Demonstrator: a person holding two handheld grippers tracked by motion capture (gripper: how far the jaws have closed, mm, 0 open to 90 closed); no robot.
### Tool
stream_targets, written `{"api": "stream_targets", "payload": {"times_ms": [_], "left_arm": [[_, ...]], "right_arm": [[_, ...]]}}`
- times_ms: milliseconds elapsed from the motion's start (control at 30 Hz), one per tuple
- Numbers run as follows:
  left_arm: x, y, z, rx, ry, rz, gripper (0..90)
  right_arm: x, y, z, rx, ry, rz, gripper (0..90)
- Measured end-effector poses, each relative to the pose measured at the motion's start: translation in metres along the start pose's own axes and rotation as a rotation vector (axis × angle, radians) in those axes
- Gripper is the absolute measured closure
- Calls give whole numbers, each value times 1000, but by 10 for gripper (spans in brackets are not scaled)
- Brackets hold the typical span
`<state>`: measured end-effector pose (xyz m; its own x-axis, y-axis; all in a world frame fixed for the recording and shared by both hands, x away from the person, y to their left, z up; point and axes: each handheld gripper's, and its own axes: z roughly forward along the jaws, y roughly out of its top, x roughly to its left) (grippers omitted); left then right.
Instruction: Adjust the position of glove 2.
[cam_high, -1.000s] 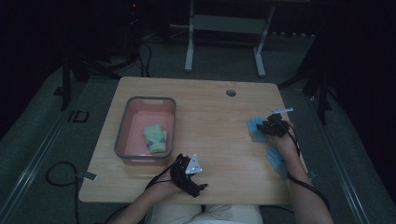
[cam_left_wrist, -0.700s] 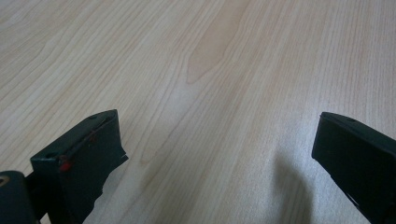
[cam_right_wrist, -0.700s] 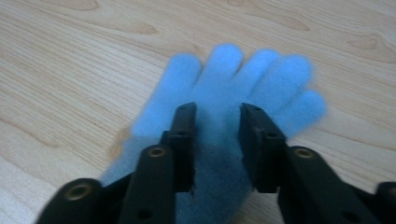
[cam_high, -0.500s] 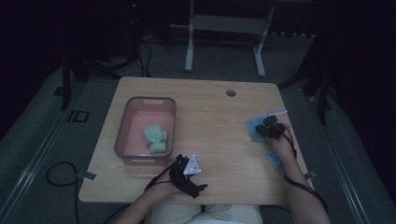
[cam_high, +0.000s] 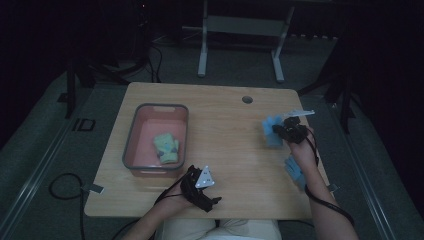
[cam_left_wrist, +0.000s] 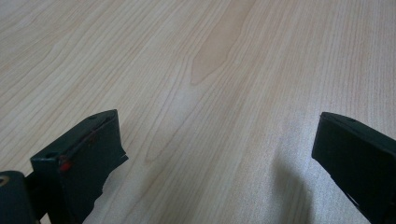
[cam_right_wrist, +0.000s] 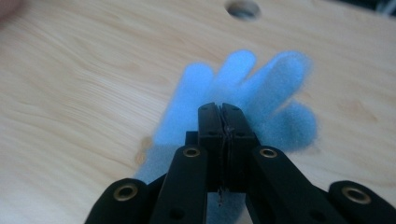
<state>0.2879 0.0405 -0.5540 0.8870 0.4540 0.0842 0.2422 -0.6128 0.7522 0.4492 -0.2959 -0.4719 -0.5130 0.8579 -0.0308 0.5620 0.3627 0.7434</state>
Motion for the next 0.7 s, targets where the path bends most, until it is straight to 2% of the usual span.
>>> {"api": "stream_targets", "payload": {"times_ms": [167, 200, 267, 333, 400, 433, 533, 633, 700], "left_arm": [[0, 0, 0, -2, -3, 2, 16], [0, 0, 0, -2, -2, 3, 16], [0, 0, -1, -5, -4, 1, 16], [0, 0, -1, -7, -3, 1, 16], [0, 0, -1, -8, -5, 3, 16], [0, 0, -1, -8, -5, 3, 16], [0, 0, -1, -10, -13, 9, 16], [0, 0, -1, -10, -14, 10, 16], [0, 0, -1, -15, -17, 13, 16]], "right_arm": [[30, 10, -20, -51, 45, -55, 880], [37, 10, -24, -63, 61, -58, 881], [40, 11, -27, -73, 69, -59, 881], [58, 11, -36, -103, 108, -62, 881], [67, 10, -41, -112, 118, -67, 881], [67, 10, -41, -112, 118, -67, 881], [86, 7, -48, -120, 140, -70, 881], [94, 4, -50, -124, 150, -51, 881], [109, 0, -50, -109, 149, -52, 881]]}}
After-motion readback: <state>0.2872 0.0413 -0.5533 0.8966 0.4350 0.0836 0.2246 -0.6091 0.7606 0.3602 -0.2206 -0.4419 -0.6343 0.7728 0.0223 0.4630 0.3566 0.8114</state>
